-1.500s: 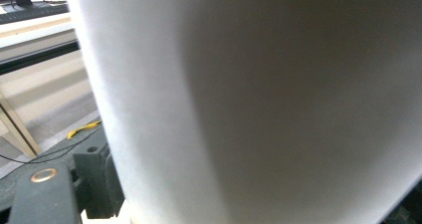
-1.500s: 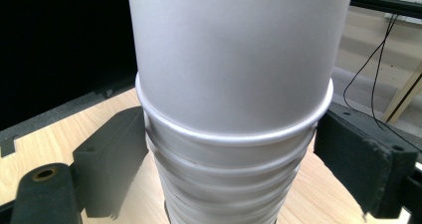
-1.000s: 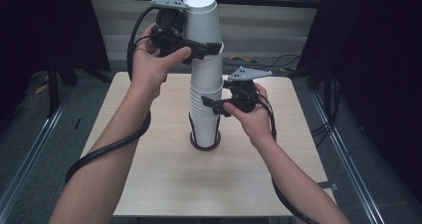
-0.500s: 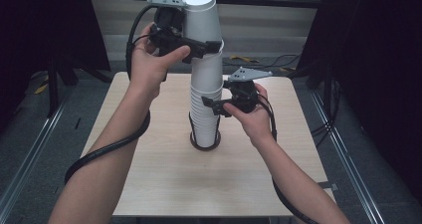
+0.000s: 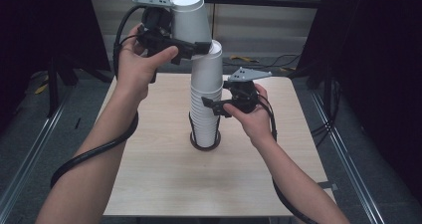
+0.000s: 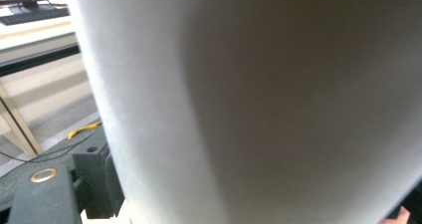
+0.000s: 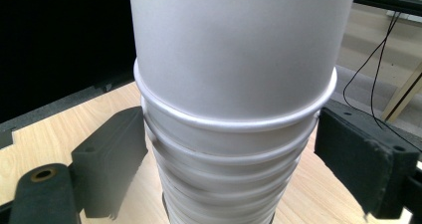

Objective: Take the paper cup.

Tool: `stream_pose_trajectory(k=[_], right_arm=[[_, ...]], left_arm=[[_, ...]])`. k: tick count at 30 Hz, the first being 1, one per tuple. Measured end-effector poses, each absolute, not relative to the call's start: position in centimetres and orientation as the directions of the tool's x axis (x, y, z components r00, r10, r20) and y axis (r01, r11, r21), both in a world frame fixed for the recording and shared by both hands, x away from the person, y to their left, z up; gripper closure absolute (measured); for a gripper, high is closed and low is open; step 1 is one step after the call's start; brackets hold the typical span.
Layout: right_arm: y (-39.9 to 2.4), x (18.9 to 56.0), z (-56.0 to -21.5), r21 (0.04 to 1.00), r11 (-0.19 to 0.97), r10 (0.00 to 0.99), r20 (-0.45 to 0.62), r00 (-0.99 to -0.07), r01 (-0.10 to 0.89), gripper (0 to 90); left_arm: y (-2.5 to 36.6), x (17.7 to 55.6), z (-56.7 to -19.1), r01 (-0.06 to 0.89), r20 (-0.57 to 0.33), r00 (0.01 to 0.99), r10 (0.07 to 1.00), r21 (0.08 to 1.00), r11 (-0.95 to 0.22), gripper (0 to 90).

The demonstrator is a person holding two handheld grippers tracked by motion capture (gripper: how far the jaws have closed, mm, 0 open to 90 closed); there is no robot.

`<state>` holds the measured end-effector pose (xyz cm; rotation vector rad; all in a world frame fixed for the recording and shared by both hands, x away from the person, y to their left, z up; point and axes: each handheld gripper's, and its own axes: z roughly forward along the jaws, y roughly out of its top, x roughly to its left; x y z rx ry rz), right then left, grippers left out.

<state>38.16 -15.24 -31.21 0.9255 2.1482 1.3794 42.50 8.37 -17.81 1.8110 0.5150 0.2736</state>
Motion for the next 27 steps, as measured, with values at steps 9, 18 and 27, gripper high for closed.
stream_pose_trajectory(k=[9,18,27], right_arm=[[-15.3,38.1,-31.3,0.907,0.287,0.726,0.003,-0.688,0.307,12.8],[-15.3,38.1,-31.3,0.906,0.291,0.726,0.001,-0.688,0.308,12.9],[-15.5,37.7,-31.4,0.905,0.304,0.718,-0.011,-0.696,0.299,12.8]], left_arm=[[9.6,41.7,-17.9,0.202,-0.069,0.886,0.459,0.948,-0.246,13.8],[11.8,41.0,-18.2,0.205,-0.061,0.882,0.467,0.942,-0.265,13.7],[14.0,40.3,-20.1,0.217,-0.056,0.871,0.487,0.934,-0.282,13.7]])
